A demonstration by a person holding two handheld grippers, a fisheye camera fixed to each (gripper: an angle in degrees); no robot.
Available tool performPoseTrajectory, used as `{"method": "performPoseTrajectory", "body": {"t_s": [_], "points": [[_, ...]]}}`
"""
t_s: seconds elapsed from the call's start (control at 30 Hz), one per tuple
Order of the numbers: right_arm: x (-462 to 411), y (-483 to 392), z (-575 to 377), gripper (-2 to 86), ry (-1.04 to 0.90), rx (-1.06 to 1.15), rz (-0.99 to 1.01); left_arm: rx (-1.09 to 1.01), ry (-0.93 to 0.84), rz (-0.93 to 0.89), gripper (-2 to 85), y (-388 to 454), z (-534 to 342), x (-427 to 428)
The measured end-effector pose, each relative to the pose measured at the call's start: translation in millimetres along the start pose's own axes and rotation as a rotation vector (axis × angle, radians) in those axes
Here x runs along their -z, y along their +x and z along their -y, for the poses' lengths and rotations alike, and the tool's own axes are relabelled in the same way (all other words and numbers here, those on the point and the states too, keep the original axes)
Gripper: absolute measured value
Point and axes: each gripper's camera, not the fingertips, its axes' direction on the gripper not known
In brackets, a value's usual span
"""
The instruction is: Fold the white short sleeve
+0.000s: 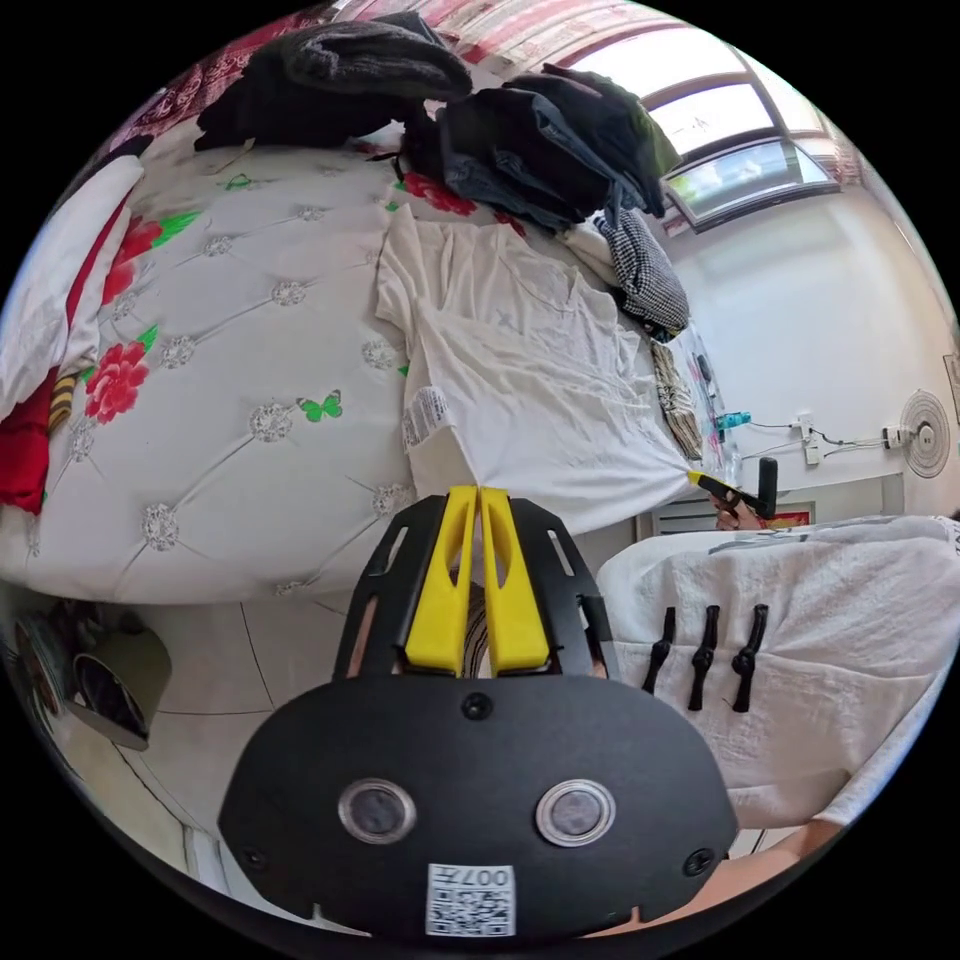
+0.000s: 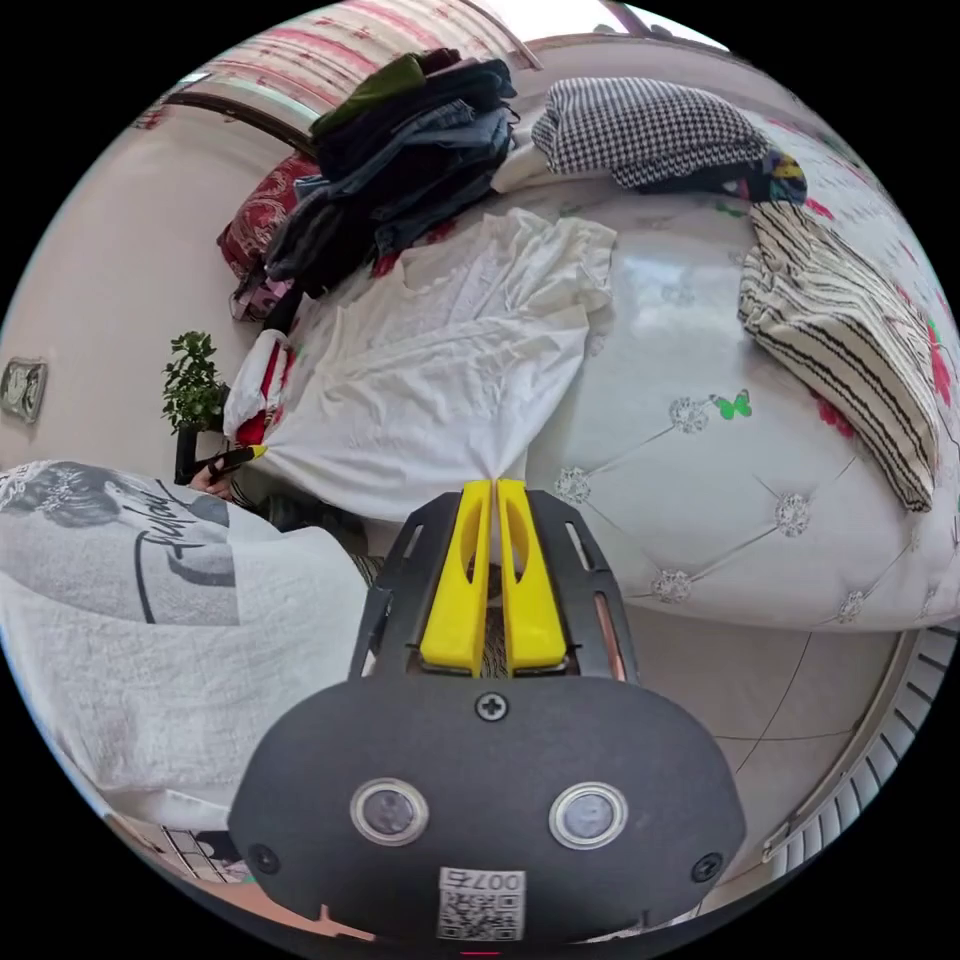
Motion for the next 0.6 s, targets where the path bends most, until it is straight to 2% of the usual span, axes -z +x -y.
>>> {"method": "performPoseTrajectory", "body": {"t_s": [0.1, 0.27, 0.47, 0.6], "points": [[36, -9, -10, -0.3, 0.095, 0.028, 0.056, -0.04, 0.053, -0.064, -1.0, 6, -8, 25], [112, -20, -17, -0.2, 0.258, 0.076, 0.19, -0.133, 0.26, -0.288, -1.0, 22, -7, 111], [224, -45, -25, -0.2, 0.487, 0.199, 0.263, -0.32, 0.514, -0.433, -1.0, 59, -5, 223], [306, -81, -25, -0.2, 0.61, 0.295, 0.31, -0.441, 0.602, -0.441, -1.0, 96, -8, 282]]}}
